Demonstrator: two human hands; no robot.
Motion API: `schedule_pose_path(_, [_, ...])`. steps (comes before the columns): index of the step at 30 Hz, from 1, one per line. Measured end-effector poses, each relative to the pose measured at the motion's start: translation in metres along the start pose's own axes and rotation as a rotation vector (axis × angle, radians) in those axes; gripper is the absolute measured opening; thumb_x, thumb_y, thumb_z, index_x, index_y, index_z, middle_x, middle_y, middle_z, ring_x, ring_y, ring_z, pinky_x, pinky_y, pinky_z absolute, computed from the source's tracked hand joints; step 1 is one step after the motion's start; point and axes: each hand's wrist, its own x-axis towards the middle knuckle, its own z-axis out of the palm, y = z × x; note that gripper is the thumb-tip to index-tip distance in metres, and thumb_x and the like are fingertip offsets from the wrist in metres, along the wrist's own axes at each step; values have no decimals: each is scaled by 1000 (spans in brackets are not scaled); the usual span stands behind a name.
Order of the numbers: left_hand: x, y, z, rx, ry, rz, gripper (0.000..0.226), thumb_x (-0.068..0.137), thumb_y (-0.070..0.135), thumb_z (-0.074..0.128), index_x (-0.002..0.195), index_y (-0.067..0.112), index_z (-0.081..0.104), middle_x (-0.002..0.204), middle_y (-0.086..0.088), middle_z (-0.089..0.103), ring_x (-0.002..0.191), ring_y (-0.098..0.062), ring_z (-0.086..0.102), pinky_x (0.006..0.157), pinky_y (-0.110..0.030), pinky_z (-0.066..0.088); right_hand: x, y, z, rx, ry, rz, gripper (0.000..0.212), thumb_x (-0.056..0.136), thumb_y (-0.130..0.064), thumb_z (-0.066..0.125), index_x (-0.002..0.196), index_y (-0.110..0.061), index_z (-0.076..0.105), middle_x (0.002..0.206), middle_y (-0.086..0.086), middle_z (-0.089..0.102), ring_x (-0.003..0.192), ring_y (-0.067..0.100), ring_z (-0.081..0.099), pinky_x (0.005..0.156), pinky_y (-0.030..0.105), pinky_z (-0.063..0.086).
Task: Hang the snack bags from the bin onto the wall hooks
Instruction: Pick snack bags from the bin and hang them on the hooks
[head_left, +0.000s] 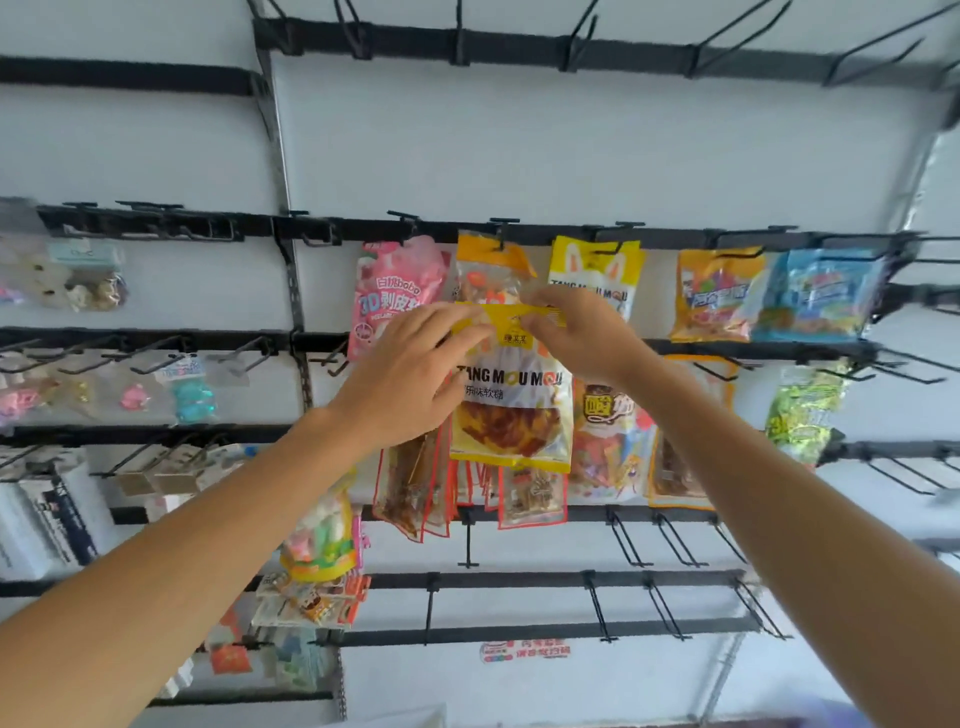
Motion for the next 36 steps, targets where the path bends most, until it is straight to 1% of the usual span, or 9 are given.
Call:
schedule_pose_path(3, [34,30,6,-236,106,-246,50,93,25,61,140,18,47,140,-1,46,131,-19,41,112,-37,33,-10,23,-26,13,0,-5,35,100,-23,51,127,-3,59,127,11,62,117,25,55,83,21,33])
schedule_pose_path(6, [71,60,15,-538,143,-453,45,91,30,64,134,25,51,129,7,53,108,-16,58,97,-35,48,-21,46,-53,6,-1,-22,32,100,-23,51,122,-3,60,121,10,63,109,23,57,80,21,32])
schedule_pose_path(9, [101,82,26,-665,154,-558,26,89,23,67,116,24,67,111,7,67,78,-20,64,79,-43,54,-32,70,-78,14,4,-34,28,99,-24,53,117,-4,63,115,7,65,99,18,56,78,21,33])
schedule_pose_path(11, [116,93,34,-661,186,-593,13,86,28,70,99,29,70,96,15,68,73,-11,63,75,-37,53,-36,86,-90,11,4,-22,28,98,-26,54,115,-7,64,114,5,65,100,19,58,80,23,35])
schedule_pose_path(19, [150,119,52,-716,186,-645,14,87,24,71,86,36,64,86,24,57,75,1,55,76,-26,44,-46,128,-107,34,51,-41,20,96,-29,57,107,-13,63,97,-7,62,84,16,60,71,31,45])
schedule_pose_path(25, [161,108,60,-706,184,-654,10,88,26,71,90,36,67,101,16,66,88,-3,62,79,-23,49,-25,139,-98,88,86,-20,8,96,-25,56,99,-18,57,84,-13,56,74,13,57,64,26,40])
schedule_pose_path(31, [166,81,71,-610,224,-559,18,92,24,63,107,33,63,79,3,66,74,-20,62,57,-16,41,10,140,-80,88,115,3,13,97,-25,54,101,-13,56,76,-10,53,61,2,48,51,12,32])
schedule_pose_path(33, [170,66,79,-595,175,-565,31,93,29,63,123,32,57,96,1,65,82,-12,62,60,-8,38,25,142,-75,146,125,49,14,97,-24,55,101,-10,57,77,-2,58,59,7,49,49,14,33])
schedule_pose_path(36, [183,44,91,-708,125,-636,51,91,38,66,137,31,46,122,3,59,99,-11,61,75,-17,43,45,146,-70,184,143,87,10,97,-23,54,98,-14,55,80,2,62,61,6,51,54,21,36])
